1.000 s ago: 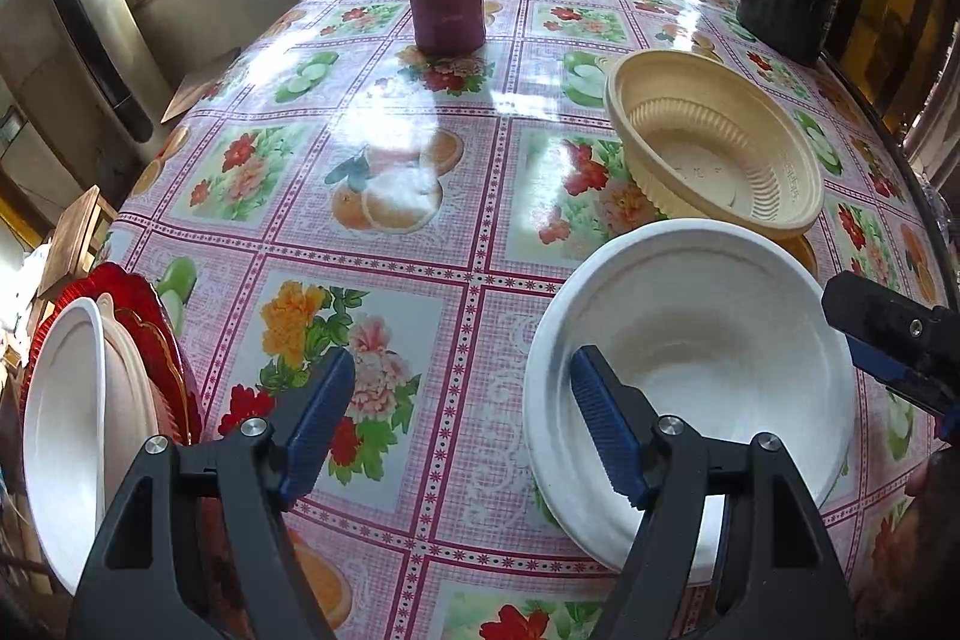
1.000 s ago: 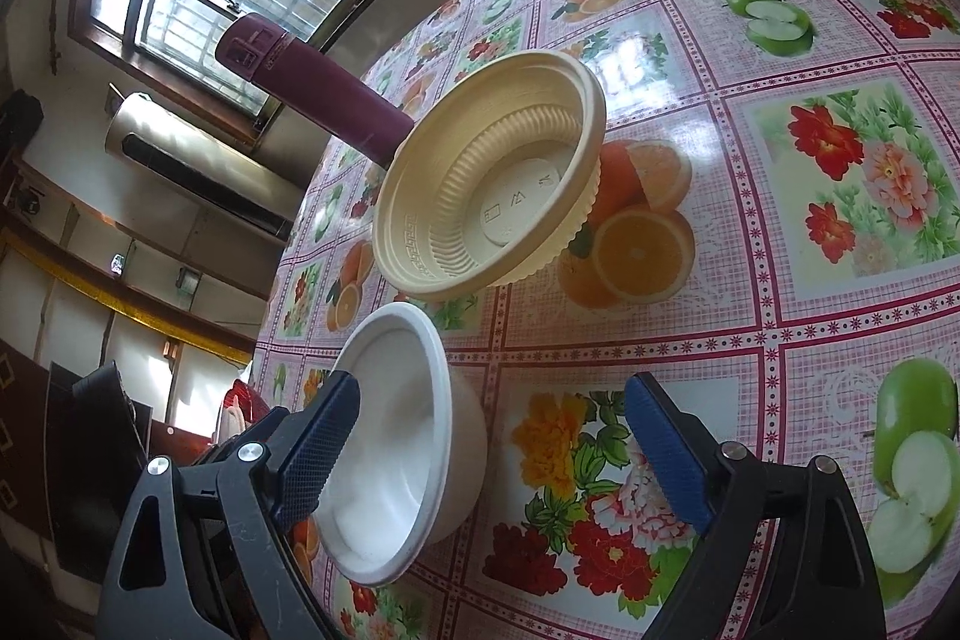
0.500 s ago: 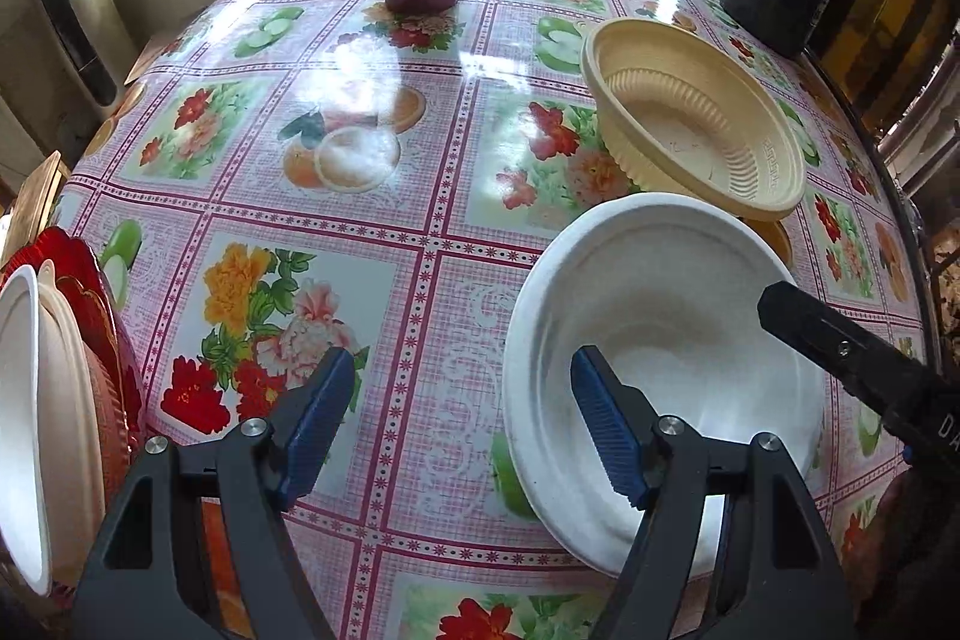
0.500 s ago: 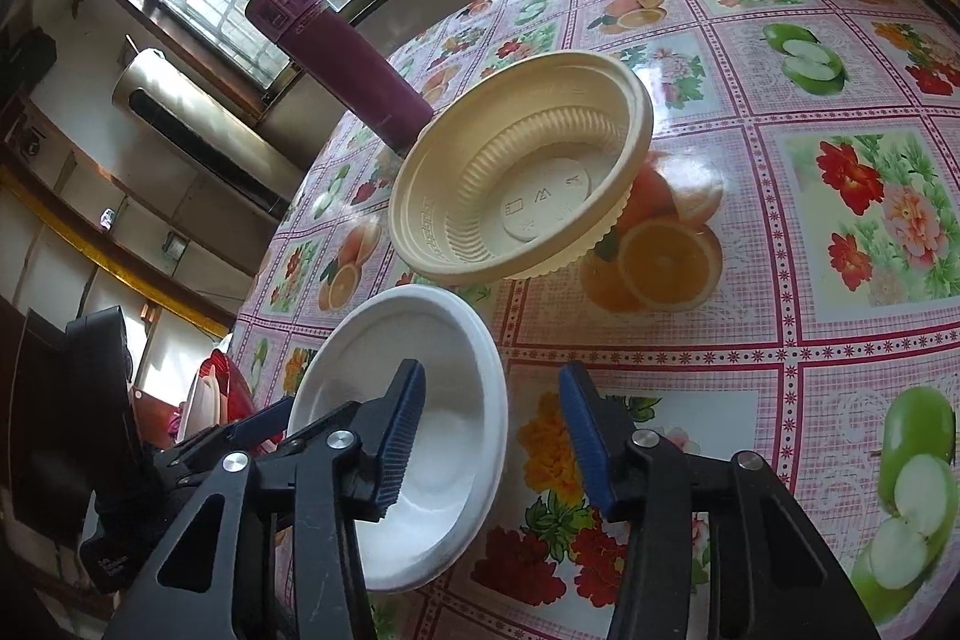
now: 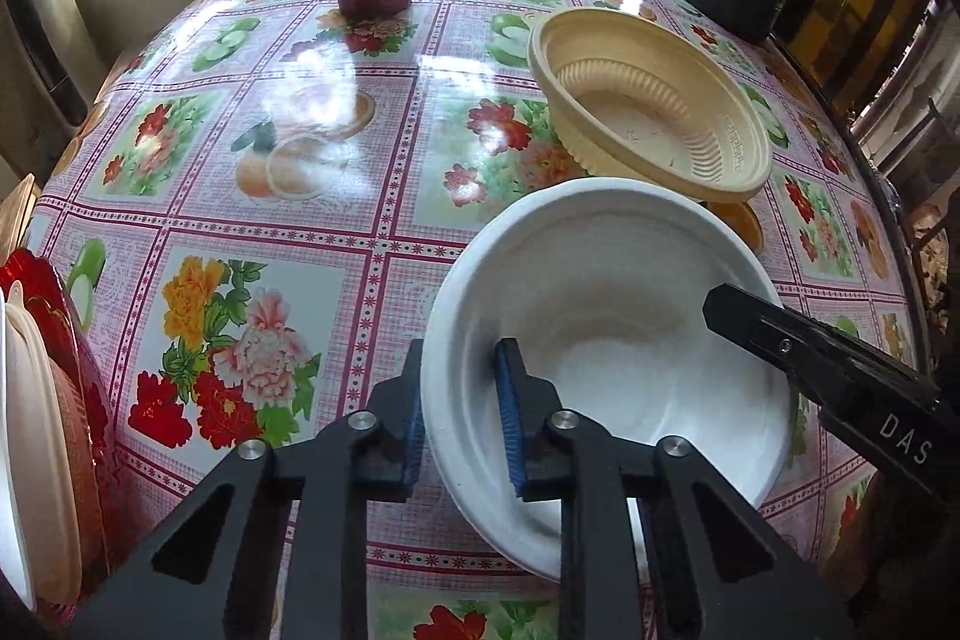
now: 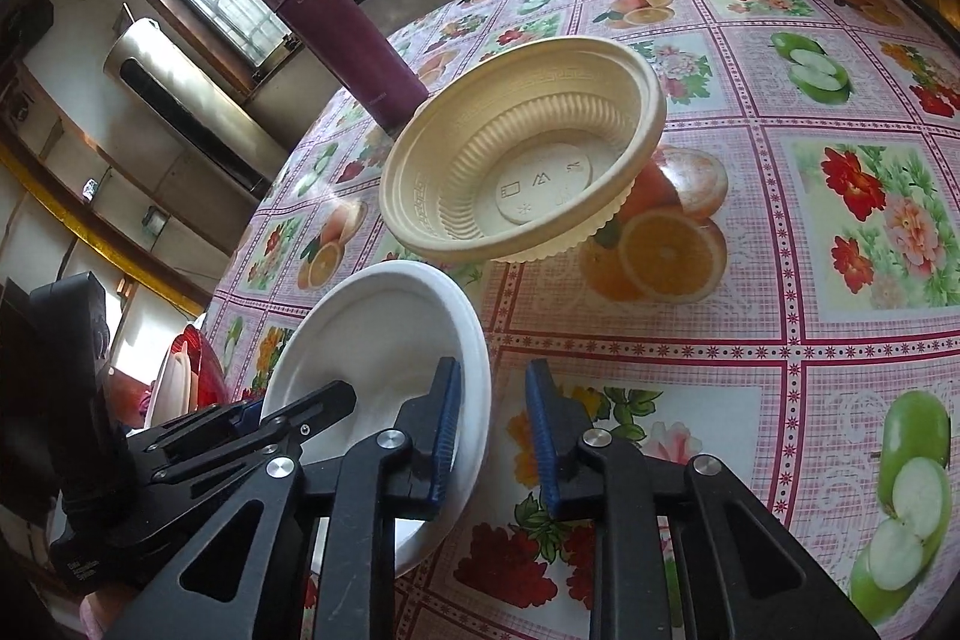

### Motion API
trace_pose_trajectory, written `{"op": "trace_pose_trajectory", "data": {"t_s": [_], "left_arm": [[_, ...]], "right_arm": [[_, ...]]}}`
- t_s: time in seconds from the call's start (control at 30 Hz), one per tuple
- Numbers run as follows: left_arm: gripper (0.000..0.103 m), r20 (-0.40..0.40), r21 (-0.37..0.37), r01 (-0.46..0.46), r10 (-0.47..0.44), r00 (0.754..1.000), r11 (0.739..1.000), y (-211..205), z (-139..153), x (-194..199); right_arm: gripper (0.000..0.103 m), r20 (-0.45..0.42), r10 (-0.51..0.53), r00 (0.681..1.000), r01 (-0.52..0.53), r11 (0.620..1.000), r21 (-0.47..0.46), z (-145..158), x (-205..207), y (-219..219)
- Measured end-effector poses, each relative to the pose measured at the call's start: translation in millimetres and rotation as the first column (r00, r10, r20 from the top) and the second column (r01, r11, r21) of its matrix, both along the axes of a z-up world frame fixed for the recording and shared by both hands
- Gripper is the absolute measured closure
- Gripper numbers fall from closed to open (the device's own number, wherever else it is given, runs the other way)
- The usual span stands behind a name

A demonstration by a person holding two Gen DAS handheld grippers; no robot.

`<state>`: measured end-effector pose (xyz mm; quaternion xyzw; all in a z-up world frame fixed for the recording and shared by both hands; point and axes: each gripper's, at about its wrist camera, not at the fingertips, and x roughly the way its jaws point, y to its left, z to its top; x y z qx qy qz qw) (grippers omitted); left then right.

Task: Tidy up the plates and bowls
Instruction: 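Grasp the rim of the right tool's white bowl with the left tool while the right tool holds it, then carry the white bowl with the left tool onto the stack and open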

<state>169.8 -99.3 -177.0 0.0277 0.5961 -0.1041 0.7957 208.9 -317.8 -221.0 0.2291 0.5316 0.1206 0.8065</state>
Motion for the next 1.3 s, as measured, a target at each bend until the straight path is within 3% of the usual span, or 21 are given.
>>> {"op": "trace_pose_trajectory", "data": {"t_s": [0.13,0.47,0.67,1.0,1.17,1.3], "left_arm": [[0.089,0.002,-0.020,-0.007,0.007,1.000,1.000,1,2,0],[0.090,0.007,-0.047,-0.029,0.029,1.000,0.998,16,14,-4],[0.090,0.091,-0.023,-0.070,0.072,0.993,0.997,43,43,-13],[0.090,0.265,-0.003,-0.224,0.217,0.940,0.975,146,100,-35],[0.090,0.282,-0.016,-0.328,0.319,0.905,0.944,203,103,-45],[0.090,0.261,-0.010,-0.397,0.386,0.885,0.918,237,90,-49]], "right_arm": [[0.090,0.010,0.010,1.000,-0.010,1.000,-0.009,0,0,2],[0.092,0.089,0.032,0.995,-0.031,0.999,-0.010,11,-3,12],[0.092,0.186,0.037,0.982,-0.044,0.998,0.035,28,-7,34],[0.092,0.322,0.099,0.942,-0.169,0.965,0.200,57,-3,125],[0.092,0.344,0.177,0.922,-0.253,0.948,0.193,61,-2,186],[0.092,0.347,0.241,0.906,-0.304,0.942,0.140,57,-8,226]]}}
